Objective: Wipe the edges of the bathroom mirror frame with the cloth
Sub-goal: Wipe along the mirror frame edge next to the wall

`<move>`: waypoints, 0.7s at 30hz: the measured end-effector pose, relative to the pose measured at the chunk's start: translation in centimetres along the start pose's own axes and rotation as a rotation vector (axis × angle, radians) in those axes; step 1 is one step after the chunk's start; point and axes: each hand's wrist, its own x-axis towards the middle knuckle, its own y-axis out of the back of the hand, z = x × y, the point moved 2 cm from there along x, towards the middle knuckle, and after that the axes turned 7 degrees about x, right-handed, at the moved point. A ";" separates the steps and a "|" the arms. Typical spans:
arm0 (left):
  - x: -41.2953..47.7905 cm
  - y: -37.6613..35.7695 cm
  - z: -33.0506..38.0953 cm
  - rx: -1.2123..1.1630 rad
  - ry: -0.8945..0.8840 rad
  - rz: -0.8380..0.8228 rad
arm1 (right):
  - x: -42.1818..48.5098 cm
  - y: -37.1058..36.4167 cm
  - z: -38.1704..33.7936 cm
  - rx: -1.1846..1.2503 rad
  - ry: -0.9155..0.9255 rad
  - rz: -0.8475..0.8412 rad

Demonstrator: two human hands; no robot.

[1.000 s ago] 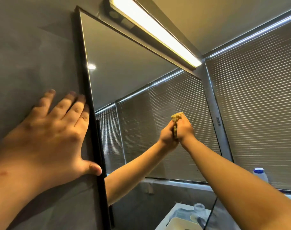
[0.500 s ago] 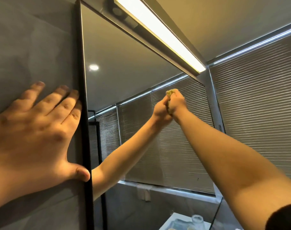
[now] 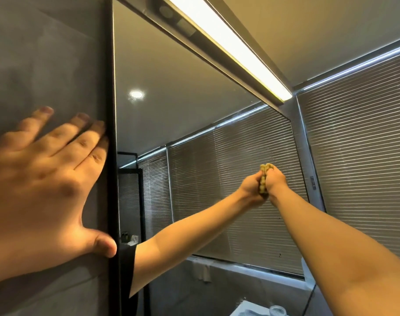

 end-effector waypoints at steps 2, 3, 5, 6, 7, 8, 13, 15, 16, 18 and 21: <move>-0.7 -0.5 1.1 -0.022 -0.017 -0.041 | -0.2 -0.3 -0.7 -0.029 -0.008 0.021; -0.7 -0.8 1.8 -0.050 -0.031 -0.061 | -0.2 -0.6 -1.2 -0.023 0.004 0.028; -1.3 -0.4 3.0 -0.128 -0.027 -0.094 | 0.0 -1.2 -2.0 -0.001 0.032 0.026; -1.9 0.0 3.4 -0.205 -0.016 -0.108 | 0.1 -1.7 -2.6 0.017 0.046 0.017; -2.0 0.2 3.8 -0.300 0.018 -0.120 | 0.1 -2.1 -3.3 0.033 0.064 0.011; -2.0 0.8 4.8 -0.401 0.058 -0.138 | 0.2 -2.8 -4.1 0.034 0.073 -0.005; -1.3 2.8 11.9 -0.431 -0.070 -0.115 | -0.2 -7.0 -9.8 -0.042 0.287 -0.167; -1.0 4.3 14.5 -0.464 -0.217 -0.121 | 1.1 -8.9 -11.5 -0.141 0.448 -0.254; -1.5 5.2 15.6 -0.514 -0.249 -0.128 | 0.7 -10.0 -12.6 -0.162 0.523 -0.296; -3.7 6.7 18.0 -0.466 -0.471 -0.055 | -3.0 -12.1 -15.3 -0.158 0.674 -0.337; -3.7 9.4 19.6 -0.453 -0.487 -0.049 | -9.0 -13.8 -18.2 -0.132 0.863 -0.402</move>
